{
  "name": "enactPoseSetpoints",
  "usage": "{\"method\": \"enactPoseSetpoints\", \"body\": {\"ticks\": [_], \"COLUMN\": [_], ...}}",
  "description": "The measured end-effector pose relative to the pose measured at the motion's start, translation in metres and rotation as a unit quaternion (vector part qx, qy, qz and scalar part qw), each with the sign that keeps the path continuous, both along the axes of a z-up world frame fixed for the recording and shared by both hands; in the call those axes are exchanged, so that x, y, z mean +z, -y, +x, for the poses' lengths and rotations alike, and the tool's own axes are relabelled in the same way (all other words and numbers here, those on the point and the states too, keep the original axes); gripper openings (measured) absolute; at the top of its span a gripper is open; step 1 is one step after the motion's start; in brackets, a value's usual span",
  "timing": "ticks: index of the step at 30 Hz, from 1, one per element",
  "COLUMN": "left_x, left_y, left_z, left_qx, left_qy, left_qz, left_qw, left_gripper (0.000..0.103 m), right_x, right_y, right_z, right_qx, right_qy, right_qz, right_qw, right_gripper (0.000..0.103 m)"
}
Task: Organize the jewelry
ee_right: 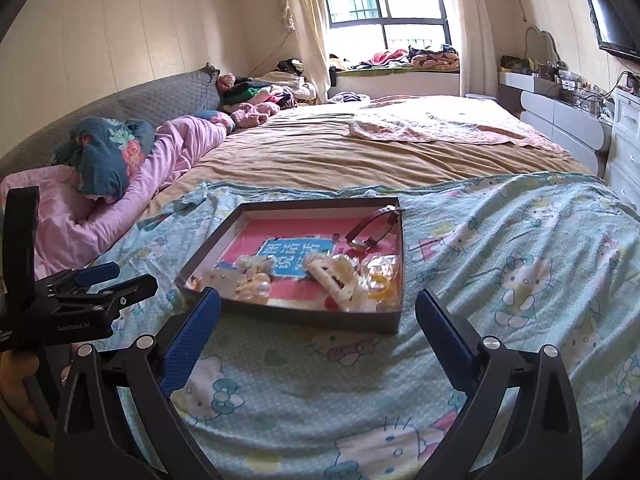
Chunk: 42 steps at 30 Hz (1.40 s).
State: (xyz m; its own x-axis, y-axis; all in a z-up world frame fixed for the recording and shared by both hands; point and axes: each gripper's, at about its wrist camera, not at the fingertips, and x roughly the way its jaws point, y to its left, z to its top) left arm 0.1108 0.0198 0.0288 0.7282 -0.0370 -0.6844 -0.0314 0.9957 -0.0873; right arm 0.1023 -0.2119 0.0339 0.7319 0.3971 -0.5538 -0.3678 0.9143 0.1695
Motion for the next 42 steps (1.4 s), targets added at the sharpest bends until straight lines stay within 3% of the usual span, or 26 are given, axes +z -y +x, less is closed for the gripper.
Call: {"method": "enactPoseSetpoints", "body": {"ticks": [12, 28, 42], "left_x": [-0.016, -0.025, -0.024], "left_y": [0.0, 0.014, 0.012], "left_z": [-0.037, -0.042, -0.043], "left_qx": [0.012, -0.008, -0.005], "left_qy": [-0.012, -0.016, -0.016], "left_qz": [-0.014, -0.006, -0.005], "left_qw": [0.9998, 0.9998, 0.9998], "left_gripper": [0.093, 0.093, 0.093], "right_x": [-0.027, -0.044, -0.043], "right_y": [-0.008, -0.017, -0.014], "right_z": [-0.032, -0.046, -0.043], "right_qx": [0.001, 0.005, 0.001], "right_qy": [-0.032, -0.06, -0.056], "right_qz": [-0.01, -0.018, -0.02], "right_qw": [0.999, 0.998, 0.998], "right_gripper": [0.097, 0.097, 0.097]}}
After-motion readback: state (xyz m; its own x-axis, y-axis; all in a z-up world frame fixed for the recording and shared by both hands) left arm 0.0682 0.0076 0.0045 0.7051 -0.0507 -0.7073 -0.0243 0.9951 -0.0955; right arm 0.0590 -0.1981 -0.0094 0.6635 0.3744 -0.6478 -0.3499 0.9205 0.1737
